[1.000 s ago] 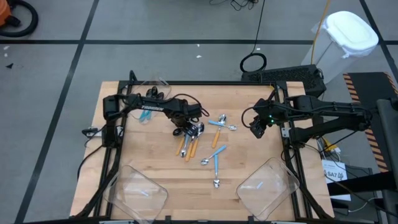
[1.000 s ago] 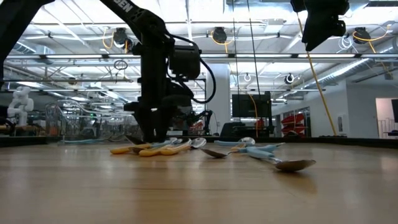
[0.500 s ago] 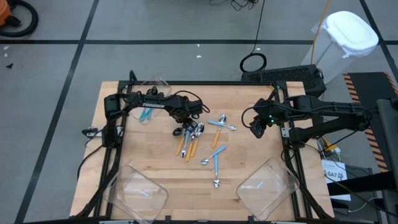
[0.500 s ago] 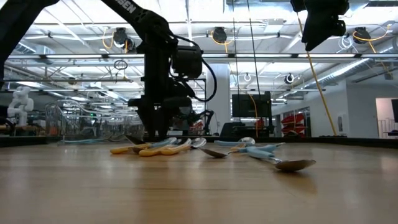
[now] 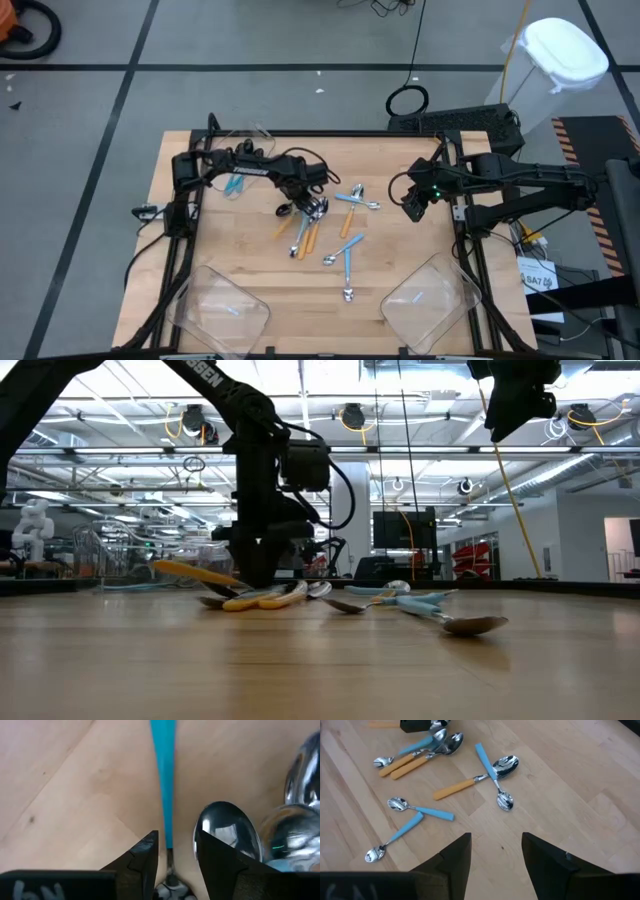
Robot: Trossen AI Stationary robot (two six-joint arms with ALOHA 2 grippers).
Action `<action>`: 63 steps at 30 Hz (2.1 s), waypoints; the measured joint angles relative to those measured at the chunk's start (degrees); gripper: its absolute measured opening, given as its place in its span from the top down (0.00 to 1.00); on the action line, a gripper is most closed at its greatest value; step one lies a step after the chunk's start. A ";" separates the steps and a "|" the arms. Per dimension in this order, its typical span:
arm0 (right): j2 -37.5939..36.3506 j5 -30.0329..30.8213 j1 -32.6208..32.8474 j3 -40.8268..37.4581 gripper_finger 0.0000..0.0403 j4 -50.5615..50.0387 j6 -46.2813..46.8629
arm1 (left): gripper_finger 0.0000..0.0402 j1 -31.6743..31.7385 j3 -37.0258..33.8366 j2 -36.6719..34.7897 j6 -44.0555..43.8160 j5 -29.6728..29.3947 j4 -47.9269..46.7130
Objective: Sort silverware by color (type)
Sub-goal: Put the blue spoon into the top left transparent bin
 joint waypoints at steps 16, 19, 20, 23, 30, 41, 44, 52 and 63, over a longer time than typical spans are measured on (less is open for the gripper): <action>0.00 -0.09 0.00 0.00 0.58 -0.02 -0.07 | 0.67 -0.42 5.83 0.35 -1.01 -1.39 -4.75; 0.00 -0.09 0.00 0.00 0.58 -0.02 -0.07 | 0.67 0.25 6.12 0.33 -1.07 -1.41 -5.36; 0.00 -0.09 0.00 0.00 0.58 -0.02 -0.07 | 0.67 0.54 6.11 0.33 -1.19 -1.44 -6.07; 0.00 0.70 0.00 0.00 0.58 -0.02 -0.05 | 0.67 1.45 6.10 0.33 -0.37 -1.51 -7.24; 0.00 0.87 0.00 0.00 0.58 -0.07 0.09 | 0.67 2.89 6.10 0.31 1.69 -0.94 -8.44; 0.00 0.90 0.00 0.00 0.58 -0.49 0.02 | 0.67 1.76 6.10 3.12 1.38 1.81 -9.56; -0.02 0.90 0.00 0.00 0.58 -0.52 -0.08 | 0.67 1.42 6.05 3.46 0.09 1.76 -9.71; -0.02 0.92 0.00 0.00 0.58 -0.70 -0.93 | 0.67 1.41 6.12 4.82 0.20 1.39 -8.54; -0.02 0.92 0.00 0.00 0.58 -0.68 -0.67 | 0.75 0.32 6.20 7.13 1.53 1.17 -7.00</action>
